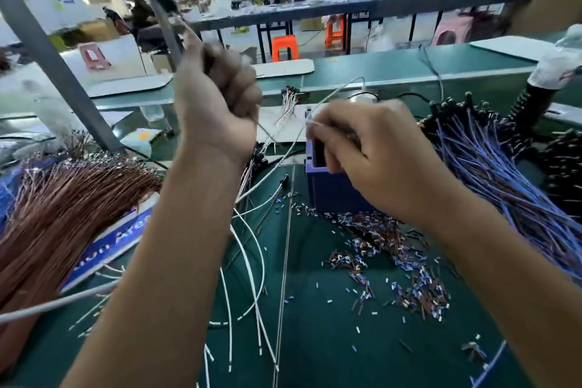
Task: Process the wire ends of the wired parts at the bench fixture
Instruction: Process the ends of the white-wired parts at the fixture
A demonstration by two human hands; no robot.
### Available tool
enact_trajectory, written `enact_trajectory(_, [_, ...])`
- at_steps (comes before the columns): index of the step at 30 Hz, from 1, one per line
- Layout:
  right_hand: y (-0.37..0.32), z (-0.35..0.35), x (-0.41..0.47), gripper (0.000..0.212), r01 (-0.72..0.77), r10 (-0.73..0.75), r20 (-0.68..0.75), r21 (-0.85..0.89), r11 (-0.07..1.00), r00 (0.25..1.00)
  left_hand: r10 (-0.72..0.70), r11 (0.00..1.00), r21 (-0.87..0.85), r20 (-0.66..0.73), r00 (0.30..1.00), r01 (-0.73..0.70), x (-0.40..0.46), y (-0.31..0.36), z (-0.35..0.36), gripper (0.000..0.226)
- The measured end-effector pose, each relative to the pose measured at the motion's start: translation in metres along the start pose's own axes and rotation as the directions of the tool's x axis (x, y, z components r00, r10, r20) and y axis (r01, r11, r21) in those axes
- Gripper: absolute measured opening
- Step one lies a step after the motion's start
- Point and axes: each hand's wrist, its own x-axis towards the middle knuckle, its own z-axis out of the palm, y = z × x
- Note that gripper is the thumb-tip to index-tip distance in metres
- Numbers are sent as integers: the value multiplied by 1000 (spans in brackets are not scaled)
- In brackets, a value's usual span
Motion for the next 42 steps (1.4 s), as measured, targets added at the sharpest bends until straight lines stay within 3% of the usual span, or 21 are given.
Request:
enact_trajectory(2, [26, 5, -23, 24, -61, 63, 48, -41, 997, 997, -144, 990, 3, -57, 988, 144, -23, -20, 3, 41])
enact_trajectory(6, [64, 23, -67, 15, -177, 156, 213, 79, 981, 964, -284, 952, 86, -95, 954, 293, -76, -77, -12, 38])
enact_trajectory(10, [85, 34, -86, 14, -174, 165, 146, 47, 984, 975, -221, 953, 210, -1, 975, 217, -104, -112, -21, 34])
enact_trajectory(12, [92, 35, -91, 18, -219, 207, 112, 107, 970, 972, -198, 969, 137, -57, 979, 204, -108, -119, -14, 39])
enact_trajectory(16, [92, 48, -102, 34, -216, 189, 194, 133, 967, 963, -164, 983, -109, -176, 971, 146, -103, -121, 0, 44])
enact_trajectory(19, [95, 55, -103, 17, -210, 167, 243, 165, 964, 956, -193, 958, -254, -227, 954, 133, -99, -125, 6, 45])
enact_trajectory(24, [101, 44, -107, 25, -312, 232, 282, 282, 907, 931, -257, 943, -279, -258, 931, 182, -84, -115, -11, 43])
enact_trajectory(26, [102, 41, -108, 23, -325, 253, 249, 310, 894, 935, -294, 946, -200, -187, 937, 257, -76, -109, -23, 41])
enact_trajectory(28, [103, 39, -108, 18, -318, 278, 166, 321, 892, 946, -291, 953, 65, -82, 953, 297, -76, -107, -29, 43])
enact_trajectory(30, [104, 37, -108, 13, -323, 313, 84, 324, 889, 946, -192, 875, 463, 65, 979, 141, -85, -114, -30, 46])
enact_trajectory(32, [105, 33, -107, 8, -326, 331, 44, 335, 884, 943, -87, 669, 723, 309, 947, -175, -95, -122, -31, 37])
enact_trajectory(34, [106, 31, -108, 6, -320, 325, 45, 344, 883, 945, -62, 446, 775, 527, 848, -449, -99, -131, -33, 22])
enact_trajectory(36, [108, 30, -108, 6, -323, 327, 46, 327, 888, 944, -103, 359, 762, 606, 789, -539, -100, -139, -36, 13])
enact_trajectory(39, [111, 28, -109, 5, -346, 351, 34, 275, 897, 936, -191, 403, 798, 553, 811, -449, -106, -150, -43, 19])
enact_trajectory(42, [112, 28, -110, 5, -368, 367, 56, 262, 892, 929, -218, 509, 795, 490, 844, -330, -108, -155, -51, 13])
